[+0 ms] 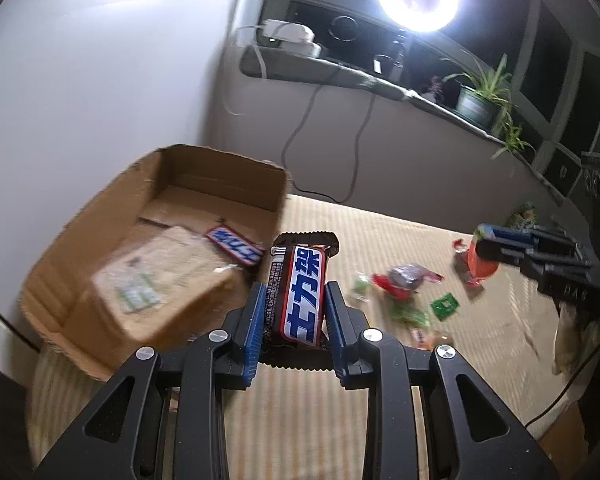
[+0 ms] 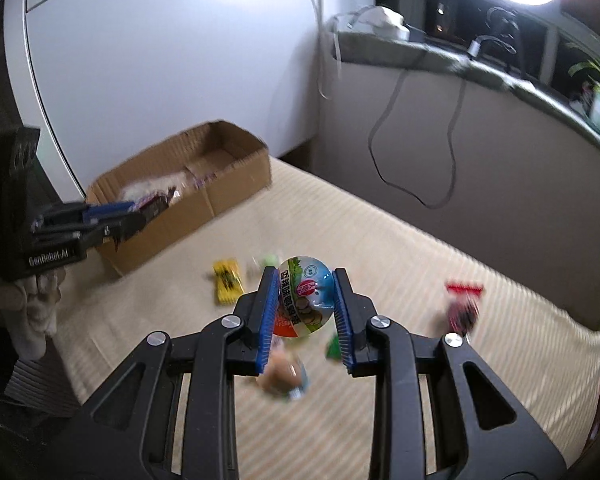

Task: Organize snacks
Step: 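Carry the chocolate bar and egg candy over the cardboard box with both grippers, then open both grippers to drop the bar and egg candy into the box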

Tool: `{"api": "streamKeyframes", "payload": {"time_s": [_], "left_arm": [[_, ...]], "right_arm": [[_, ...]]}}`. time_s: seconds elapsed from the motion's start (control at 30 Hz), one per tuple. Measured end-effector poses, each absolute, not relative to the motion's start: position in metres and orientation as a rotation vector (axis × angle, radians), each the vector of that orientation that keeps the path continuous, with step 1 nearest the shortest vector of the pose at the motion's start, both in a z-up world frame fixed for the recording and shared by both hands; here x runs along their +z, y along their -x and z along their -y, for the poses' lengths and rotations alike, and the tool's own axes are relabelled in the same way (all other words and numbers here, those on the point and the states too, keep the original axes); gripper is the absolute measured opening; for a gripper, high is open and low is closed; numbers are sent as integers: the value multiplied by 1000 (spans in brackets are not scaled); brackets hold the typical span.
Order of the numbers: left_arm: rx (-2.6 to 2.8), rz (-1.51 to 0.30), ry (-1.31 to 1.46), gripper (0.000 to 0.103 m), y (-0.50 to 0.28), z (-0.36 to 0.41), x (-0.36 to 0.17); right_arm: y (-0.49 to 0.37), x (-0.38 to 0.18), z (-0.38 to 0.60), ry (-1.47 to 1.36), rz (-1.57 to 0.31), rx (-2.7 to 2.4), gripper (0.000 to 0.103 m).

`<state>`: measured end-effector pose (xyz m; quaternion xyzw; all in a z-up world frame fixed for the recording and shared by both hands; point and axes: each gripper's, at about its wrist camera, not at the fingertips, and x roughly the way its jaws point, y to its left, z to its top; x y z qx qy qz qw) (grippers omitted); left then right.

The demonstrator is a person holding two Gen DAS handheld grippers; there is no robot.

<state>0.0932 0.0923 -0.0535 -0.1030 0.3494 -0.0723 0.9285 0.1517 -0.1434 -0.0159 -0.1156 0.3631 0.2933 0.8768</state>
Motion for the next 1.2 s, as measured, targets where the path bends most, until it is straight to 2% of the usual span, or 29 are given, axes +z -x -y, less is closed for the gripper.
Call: {"api": "streamKeyframes", "payload": {"time_s": [0.73,1.2], "left_arm": [[19,-709,198,27,-115,-149,-61],[40,-721,190,27,-127,-153,-66]], "right_arm": [[-250,-26,-4,255,-774,782,28],[-285,-56,-50,278,-840,832,28]]}}
